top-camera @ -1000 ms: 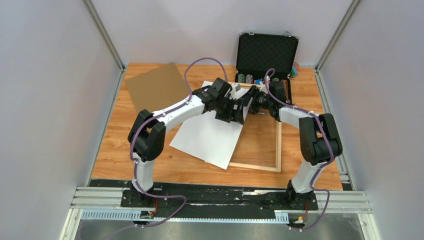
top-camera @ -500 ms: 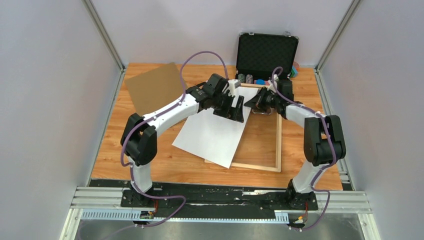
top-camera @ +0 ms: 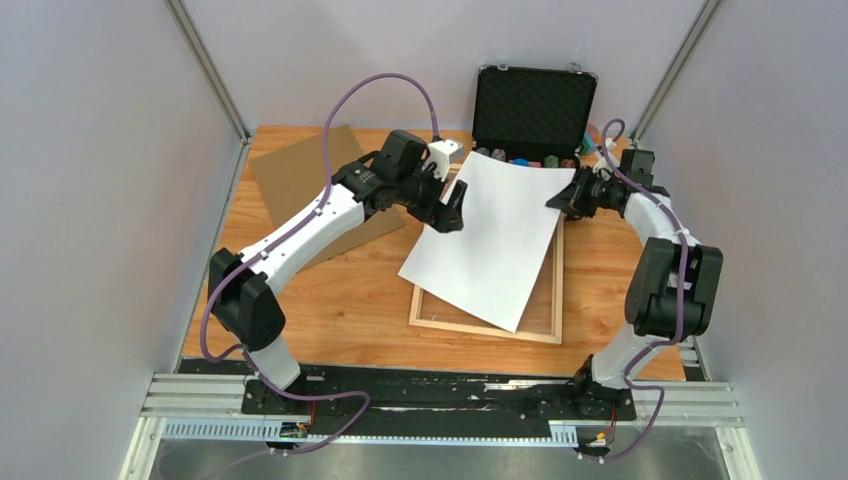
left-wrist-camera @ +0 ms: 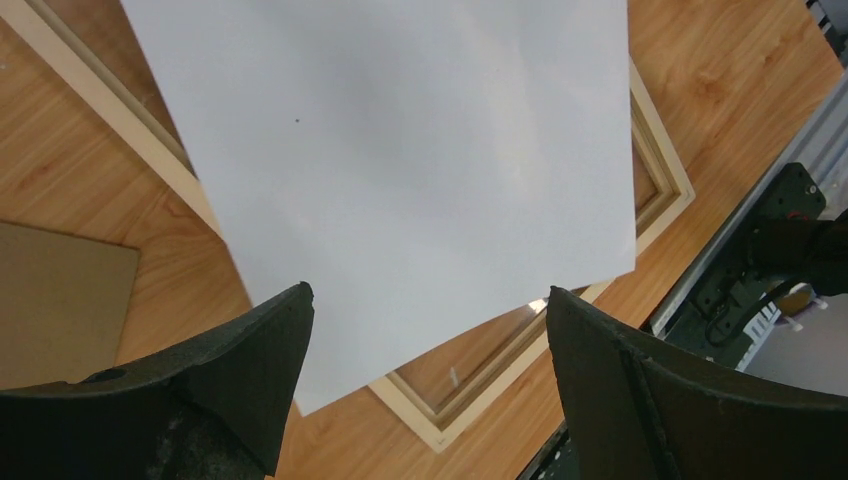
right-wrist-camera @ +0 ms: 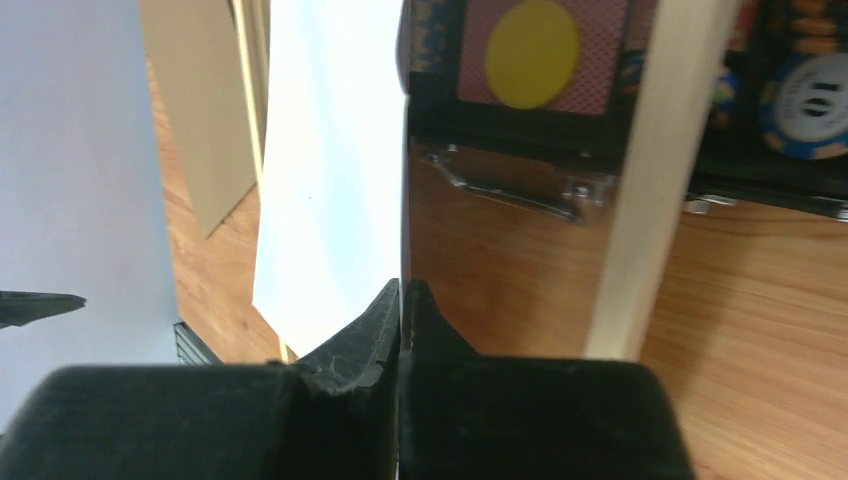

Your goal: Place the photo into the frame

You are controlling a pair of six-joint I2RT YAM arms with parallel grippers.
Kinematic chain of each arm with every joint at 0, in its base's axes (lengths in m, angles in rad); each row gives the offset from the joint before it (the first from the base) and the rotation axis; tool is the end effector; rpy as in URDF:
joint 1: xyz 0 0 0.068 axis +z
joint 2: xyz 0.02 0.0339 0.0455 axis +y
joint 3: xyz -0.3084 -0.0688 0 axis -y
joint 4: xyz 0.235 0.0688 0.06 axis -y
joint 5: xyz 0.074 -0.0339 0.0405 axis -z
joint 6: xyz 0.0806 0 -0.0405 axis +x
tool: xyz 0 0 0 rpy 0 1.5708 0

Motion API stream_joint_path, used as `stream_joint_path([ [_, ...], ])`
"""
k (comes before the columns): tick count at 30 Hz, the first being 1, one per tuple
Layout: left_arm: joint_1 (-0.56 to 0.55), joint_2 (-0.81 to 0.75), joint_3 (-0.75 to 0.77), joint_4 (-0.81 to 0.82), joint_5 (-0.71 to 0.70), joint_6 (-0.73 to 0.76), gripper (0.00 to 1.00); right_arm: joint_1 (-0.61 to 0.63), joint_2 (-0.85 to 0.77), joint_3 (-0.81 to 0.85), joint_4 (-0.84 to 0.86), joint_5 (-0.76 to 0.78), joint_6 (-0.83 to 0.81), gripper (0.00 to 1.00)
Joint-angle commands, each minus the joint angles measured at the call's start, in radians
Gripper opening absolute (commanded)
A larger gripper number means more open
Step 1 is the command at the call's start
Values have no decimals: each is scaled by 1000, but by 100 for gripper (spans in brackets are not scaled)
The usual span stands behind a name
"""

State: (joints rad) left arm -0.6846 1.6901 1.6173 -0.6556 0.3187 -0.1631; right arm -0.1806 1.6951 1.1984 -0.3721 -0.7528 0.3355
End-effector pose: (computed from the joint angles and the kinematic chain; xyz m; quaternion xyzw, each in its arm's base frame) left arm 0.2999 -0.2774 0.3622 0.2950 0.8539 -0.2980 0.3084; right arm 0.3829 -0.0139 0.2589 0.1007 0.8766 0.3689 0.2921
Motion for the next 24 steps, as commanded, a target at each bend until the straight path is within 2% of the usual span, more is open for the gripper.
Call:
stream_joint_path([
  [1,5,-41,14,-34,-4,50,94,-30,52,108,-201,-24,-216,0],
  [14,12,-14,28,-44,-12,54,93,-34,192,308,-357,-46,-453,0],
  [24,16,7,36,-54,-16,68,93,-34,245,448,-483,-86,-560,0],
])
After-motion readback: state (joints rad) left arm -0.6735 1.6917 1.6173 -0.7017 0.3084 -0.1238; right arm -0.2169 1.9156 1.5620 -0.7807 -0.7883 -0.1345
